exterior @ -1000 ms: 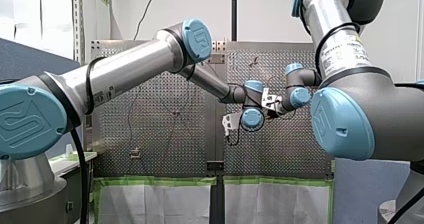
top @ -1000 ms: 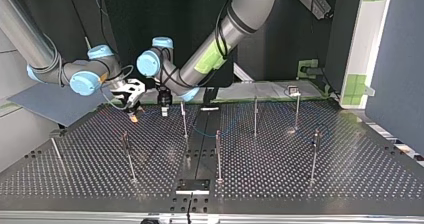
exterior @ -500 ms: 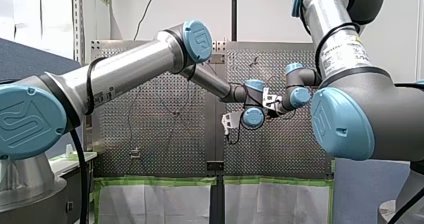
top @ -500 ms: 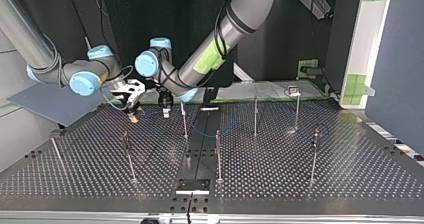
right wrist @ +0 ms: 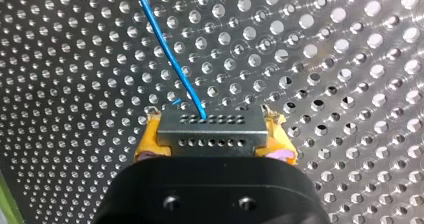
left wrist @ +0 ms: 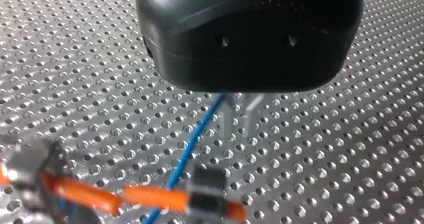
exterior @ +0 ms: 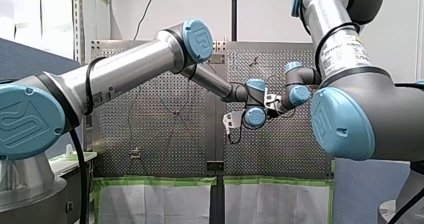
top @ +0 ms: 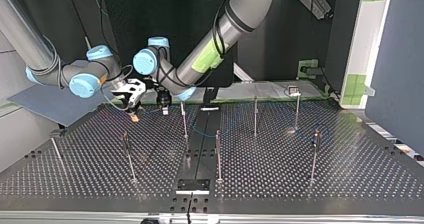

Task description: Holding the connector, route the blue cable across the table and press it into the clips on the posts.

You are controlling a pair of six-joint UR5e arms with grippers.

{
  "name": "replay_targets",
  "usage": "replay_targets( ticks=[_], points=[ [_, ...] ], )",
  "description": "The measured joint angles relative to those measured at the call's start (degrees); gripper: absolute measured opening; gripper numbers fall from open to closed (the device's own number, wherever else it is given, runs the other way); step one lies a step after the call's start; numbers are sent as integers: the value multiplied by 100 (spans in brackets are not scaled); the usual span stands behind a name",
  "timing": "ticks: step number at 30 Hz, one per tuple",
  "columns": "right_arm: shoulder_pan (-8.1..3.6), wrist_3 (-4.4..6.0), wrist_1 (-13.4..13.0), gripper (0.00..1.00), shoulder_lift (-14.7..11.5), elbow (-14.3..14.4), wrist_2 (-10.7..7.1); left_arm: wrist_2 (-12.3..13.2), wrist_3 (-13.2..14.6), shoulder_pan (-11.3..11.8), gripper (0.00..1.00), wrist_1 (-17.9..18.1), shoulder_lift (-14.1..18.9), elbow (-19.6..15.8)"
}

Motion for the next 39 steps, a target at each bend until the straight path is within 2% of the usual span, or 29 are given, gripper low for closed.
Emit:
replay_targets(
  ticks=[7, 14, 18, 22, 25, 31, 39],
  points=[
    [9, -200, 318, 0, -40, -75, 1, -189, -14, -42, 0, -99, 30, 74],
    [3, -212, 449, 0, -171, -85, 0, -299, -94, -139, 0, -295, 265, -16],
    [-27, -80, 485, 0, -326, -87, 0, -305, -105, -187, 0, -331, 487, -128],
    [-42, 166, 495, 0, -584, -89, 0, -303, -106, -248, 0, -378, 619, -154],
    [-48, 283, 499, 0, -776, -90, 0, -304, -99, -304, 0, -391, 695, -162],
    [-70, 359, 554, 0, -1135, -108, 0, -305, -89, -398, 0, -403, 864, -163],
    [-107, 378, 713, 0, -1636, -166, 1, -404, -99, -456, 0, -413, 1049, -161]
  ],
)
